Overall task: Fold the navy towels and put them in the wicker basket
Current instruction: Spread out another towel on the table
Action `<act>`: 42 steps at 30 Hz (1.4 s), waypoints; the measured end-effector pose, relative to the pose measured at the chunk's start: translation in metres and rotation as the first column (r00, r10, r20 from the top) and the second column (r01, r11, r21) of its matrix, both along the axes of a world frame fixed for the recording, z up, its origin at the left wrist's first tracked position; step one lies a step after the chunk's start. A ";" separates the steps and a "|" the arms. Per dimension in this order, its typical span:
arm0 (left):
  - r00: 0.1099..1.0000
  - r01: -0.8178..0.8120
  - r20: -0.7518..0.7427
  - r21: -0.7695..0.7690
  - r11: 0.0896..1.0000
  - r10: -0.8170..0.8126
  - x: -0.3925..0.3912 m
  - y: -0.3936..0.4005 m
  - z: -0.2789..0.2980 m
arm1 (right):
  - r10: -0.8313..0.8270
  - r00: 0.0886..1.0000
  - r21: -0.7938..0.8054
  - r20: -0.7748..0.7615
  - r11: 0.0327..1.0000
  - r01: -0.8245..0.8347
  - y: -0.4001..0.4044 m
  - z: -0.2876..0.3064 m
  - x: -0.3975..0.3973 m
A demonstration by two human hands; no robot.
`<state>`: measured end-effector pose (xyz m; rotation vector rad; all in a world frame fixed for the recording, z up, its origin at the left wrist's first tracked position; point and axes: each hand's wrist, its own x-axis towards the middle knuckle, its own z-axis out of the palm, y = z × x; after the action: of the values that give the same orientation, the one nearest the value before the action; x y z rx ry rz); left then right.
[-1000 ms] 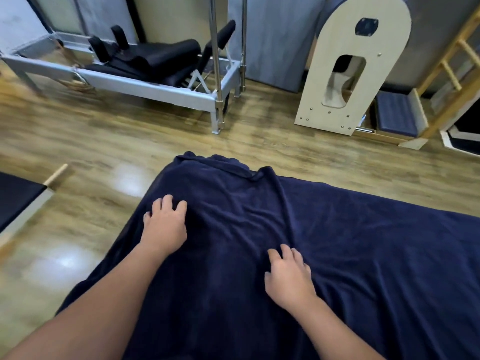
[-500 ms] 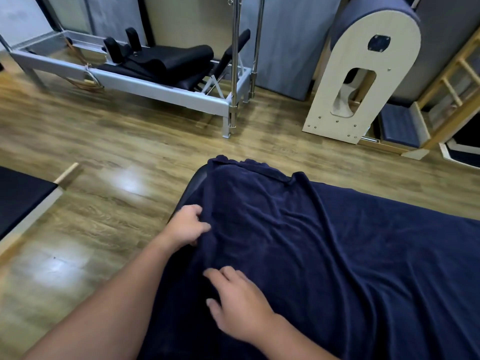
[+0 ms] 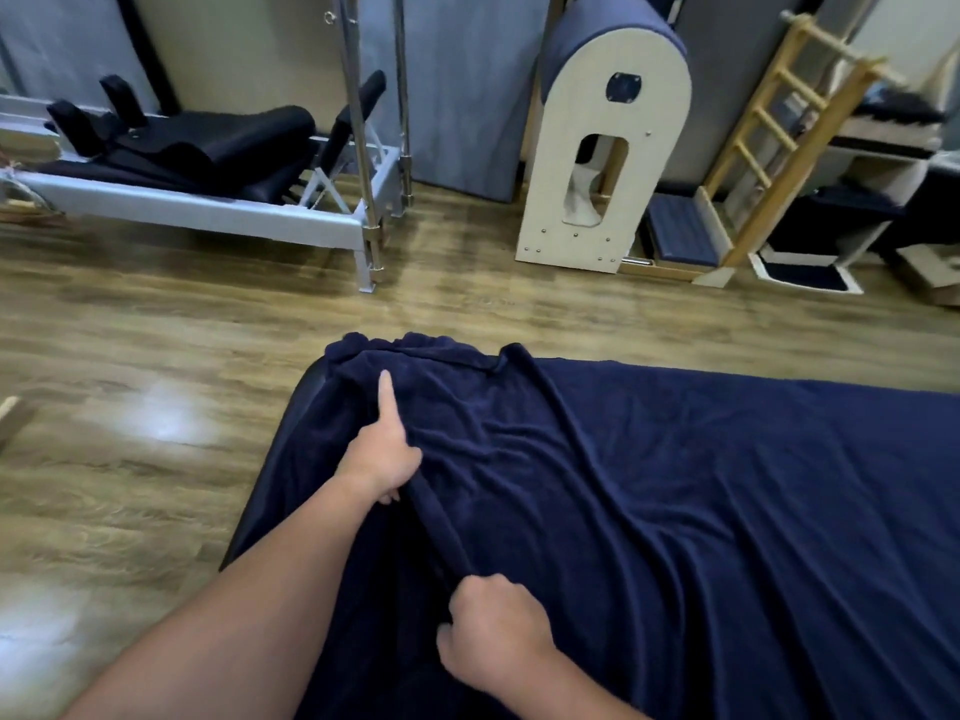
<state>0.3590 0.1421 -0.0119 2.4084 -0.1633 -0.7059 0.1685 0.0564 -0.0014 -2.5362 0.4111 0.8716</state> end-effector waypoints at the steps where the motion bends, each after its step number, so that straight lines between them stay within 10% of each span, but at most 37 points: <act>1: 0.999 -0.010 0.040 0.036 0.999 0.008 0.003 -0.007 -0.003 | -0.006 0.999 -0.024 -0.032 1.000 0.005 -0.012 0.001 -0.005; 7: 0.959 -0.102 0.276 0.147 0.984 0.058 0.033 -0.044 -0.002 | -0.080 0.994 -0.130 -0.080 0.989 0.069 -0.078 -0.002 -0.043; 17: 0.984 0.113 0.152 -0.135 0.984 -0.092 -0.014 -0.184 0.024 | -0.658 0.751 -0.057 -0.054 0.753 0.656 -0.149 -0.005 -0.119; 32: 0.985 0.131 0.143 -0.261 0.956 -0.096 -0.161 -0.417 0.064 | -0.550 0.834 -0.258 0.044 0.800 0.541 -0.328 -0.023 -0.309; 42: 0.969 0.194 0.202 -0.281 0.940 -0.140 -0.247 -0.540 0.085 | -0.782 0.536 -0.082 0.317 0.541 0.837 -0.443 -0.027 -0.408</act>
<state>0.1117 -0.3978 0.0733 2.1780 -0.5187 -0.4956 -0.2395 -0.3871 -0.0285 -2.1476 1.5370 0.1245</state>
